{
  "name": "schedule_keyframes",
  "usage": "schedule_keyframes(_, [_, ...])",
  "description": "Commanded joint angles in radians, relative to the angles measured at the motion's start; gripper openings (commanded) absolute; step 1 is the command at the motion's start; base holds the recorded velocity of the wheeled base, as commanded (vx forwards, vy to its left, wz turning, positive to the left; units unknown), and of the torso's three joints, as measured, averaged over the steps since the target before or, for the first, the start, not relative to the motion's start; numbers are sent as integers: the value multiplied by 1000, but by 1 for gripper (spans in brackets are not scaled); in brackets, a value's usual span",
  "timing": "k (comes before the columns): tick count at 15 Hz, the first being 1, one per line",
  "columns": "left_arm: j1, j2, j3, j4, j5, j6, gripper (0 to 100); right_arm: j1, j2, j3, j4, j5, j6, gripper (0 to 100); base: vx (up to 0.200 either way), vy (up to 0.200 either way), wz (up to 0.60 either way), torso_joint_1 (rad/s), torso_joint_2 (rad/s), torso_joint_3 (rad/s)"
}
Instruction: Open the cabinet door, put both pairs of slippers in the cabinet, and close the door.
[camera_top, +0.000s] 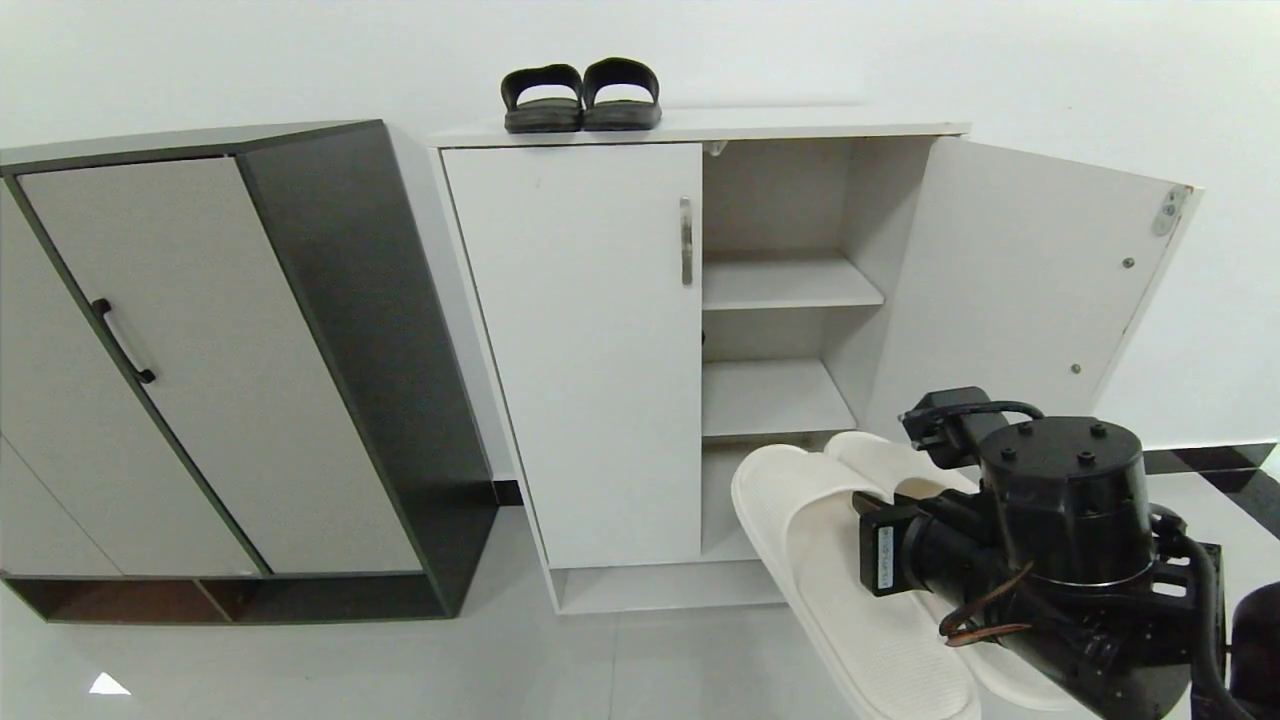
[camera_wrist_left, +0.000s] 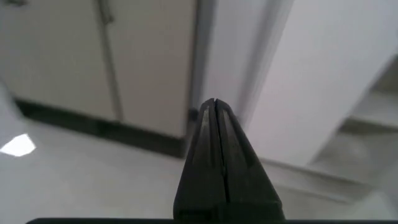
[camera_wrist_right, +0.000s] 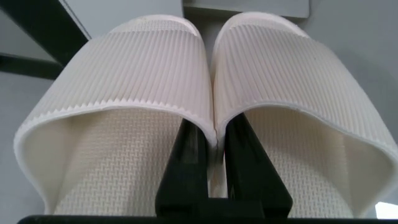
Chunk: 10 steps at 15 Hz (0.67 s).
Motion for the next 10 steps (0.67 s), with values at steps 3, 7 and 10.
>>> schedule_keyframes(3, [19,-364,150,99,-152,54,0,5,6,10,-1,1,-2,0,0,0,0,0,0,0])
schedule_keyframes(7, [19,-363,150,138,-368,92,0,28,21,7,-31,-2,-6,0,0,0,0,0,0,0])
schedule_keyframes(10, [19,-363,150,139,-368,69,0,26,104,-58,-76,-114,-3,0,0,0,0,0,0,0])
